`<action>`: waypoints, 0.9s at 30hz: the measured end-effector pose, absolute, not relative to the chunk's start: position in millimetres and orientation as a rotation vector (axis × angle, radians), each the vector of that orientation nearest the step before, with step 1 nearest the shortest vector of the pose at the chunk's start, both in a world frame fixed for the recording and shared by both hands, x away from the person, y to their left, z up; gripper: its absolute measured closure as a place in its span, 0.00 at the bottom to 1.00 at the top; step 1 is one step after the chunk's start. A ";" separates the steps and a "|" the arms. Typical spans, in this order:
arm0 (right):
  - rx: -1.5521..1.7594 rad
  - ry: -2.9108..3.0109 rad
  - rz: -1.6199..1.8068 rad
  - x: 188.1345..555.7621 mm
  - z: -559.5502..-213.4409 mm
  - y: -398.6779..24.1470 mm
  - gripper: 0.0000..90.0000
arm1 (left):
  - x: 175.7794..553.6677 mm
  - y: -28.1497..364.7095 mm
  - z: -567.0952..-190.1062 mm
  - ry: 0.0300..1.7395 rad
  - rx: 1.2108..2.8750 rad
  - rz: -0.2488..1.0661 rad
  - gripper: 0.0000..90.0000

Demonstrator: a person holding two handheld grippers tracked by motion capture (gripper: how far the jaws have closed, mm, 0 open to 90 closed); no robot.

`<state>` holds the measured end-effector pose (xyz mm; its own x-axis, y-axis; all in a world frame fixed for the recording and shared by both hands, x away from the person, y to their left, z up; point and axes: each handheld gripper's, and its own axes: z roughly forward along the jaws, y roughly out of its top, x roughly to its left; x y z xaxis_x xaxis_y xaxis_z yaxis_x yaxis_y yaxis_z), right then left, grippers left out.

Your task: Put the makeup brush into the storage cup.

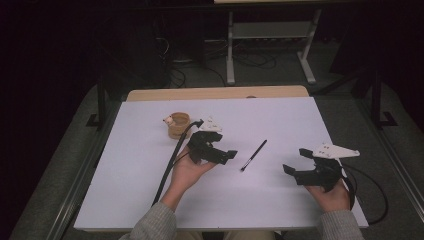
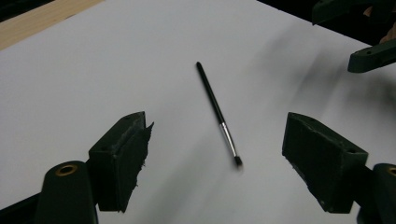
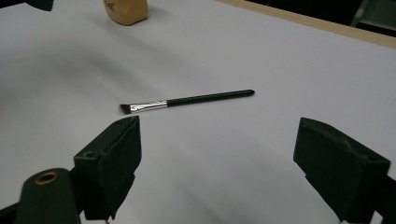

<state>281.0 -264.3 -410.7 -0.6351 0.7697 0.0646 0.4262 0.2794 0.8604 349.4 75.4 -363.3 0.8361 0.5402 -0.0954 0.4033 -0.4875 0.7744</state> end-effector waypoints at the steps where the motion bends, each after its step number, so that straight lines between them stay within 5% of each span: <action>1: 1.085 2.189 1.299 281.3 -410.8 -264.9 0.16 | 350.8 71.7 -363.2 0.682 2.153 0.202 0.25; 27: 1.108 2.176 1.299 282.8 -410.8 -269.6 0.16 | 387.0 3.7 -373.4 0.713 2.250 0.154 0.36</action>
